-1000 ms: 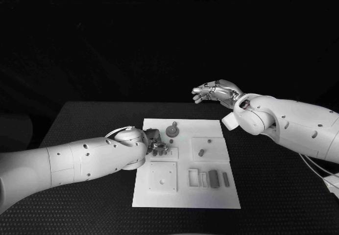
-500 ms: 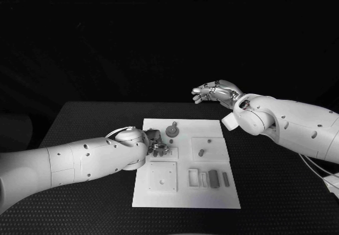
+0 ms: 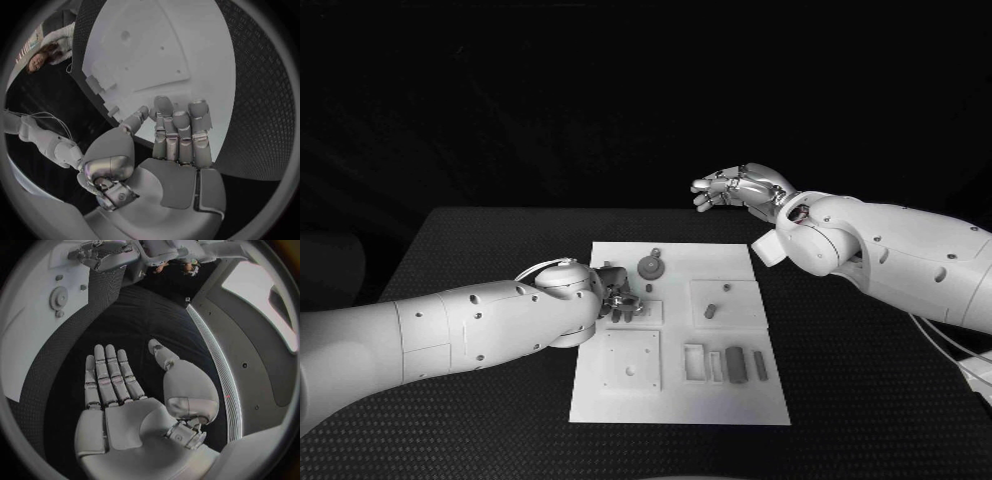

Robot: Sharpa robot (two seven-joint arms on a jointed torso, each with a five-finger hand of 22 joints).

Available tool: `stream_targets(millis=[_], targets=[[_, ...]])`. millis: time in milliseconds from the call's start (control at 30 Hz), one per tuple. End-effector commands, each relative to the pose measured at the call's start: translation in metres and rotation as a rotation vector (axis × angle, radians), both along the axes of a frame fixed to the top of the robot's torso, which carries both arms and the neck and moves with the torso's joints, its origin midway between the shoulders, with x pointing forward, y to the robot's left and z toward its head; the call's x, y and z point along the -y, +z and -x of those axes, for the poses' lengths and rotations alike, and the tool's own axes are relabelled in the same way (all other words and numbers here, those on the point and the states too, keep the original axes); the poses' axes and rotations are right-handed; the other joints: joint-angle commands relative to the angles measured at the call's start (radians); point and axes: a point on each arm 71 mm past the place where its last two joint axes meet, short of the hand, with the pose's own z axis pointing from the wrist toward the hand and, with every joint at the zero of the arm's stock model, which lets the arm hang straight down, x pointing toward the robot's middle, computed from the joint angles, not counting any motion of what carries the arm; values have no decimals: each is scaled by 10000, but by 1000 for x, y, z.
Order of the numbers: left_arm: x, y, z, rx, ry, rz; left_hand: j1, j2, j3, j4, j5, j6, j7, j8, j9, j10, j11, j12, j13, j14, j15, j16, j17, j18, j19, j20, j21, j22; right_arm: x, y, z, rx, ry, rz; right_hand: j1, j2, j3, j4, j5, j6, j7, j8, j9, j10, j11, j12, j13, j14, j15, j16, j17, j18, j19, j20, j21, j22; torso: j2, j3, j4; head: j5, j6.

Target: Assemble the parts on the task board

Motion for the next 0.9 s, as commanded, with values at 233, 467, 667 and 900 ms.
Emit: stream_targets(millis=[233, 467, 667, 900], targets=[[2, 0, 1, -36, -206, 5, 0, -82, -67, 44, -87, 59, -8, -33, 14, 30, -45, 49, -6, -7, -58, 51, -17, 387, 59, -97, -44, 183, -1, 0, 1, -4, 173, -57, 38, -48, 8, 64, -20, -70, 315, 65, -20, 74, -21, -33, -15, 34, 58, -50, 23, -144, -19, 10, -42, 21, 0, -9, 12, -1, -10], [1, 0, 1, -24, -199, 72, -382, -847, -325, 353, -534, 43, -4, -45, 29, 8, -41, 48, -9, -41, -56, 73, -38, 393, 42, -106, -68, 171, -1, -1, 1, -16, 177, -55, 43, -52, 6, 63, -20, -72, 315, 67, -25, 74, -21, -33, -21, 33, 59, -56, 29, -144, -20, 10, -48, 26, 0, -8, 8, -2, 0], [-2, 1, 0, -2, -129, 175, -589, -1086, -604, 418, -533, -10, 6, -43, 76, -25, -34, 50, 4, -85, -53, 97, -40, 409, 8, -107, -78, 180, -1, -1, 1, -21, 180, -56, 51, -56, 5, 60, -20, -75, 315, 69, -31, 74, -21, -34, -26, 31, 60, -64, 35, -145, -23, 9, -55, 30, 0, -1, 6, 1, -2], [-4, 1, 1, -1, -59, 294, -722, -1195, -854, 347, -532, -42, 4, -46, 104, -48, -38, 48, 12, -114, -57, 103, -50, 428, -24, -111, -97, 175, -1, -1, 1, -24, 179, -56, 59, -61, 2, 57, -20, -78, 316, 71, -38, 75, -21, -34, -33, 30, 61, -72, 42, -147, -29, 10, -65, 34, 0, -2, 2, -3, -1]])
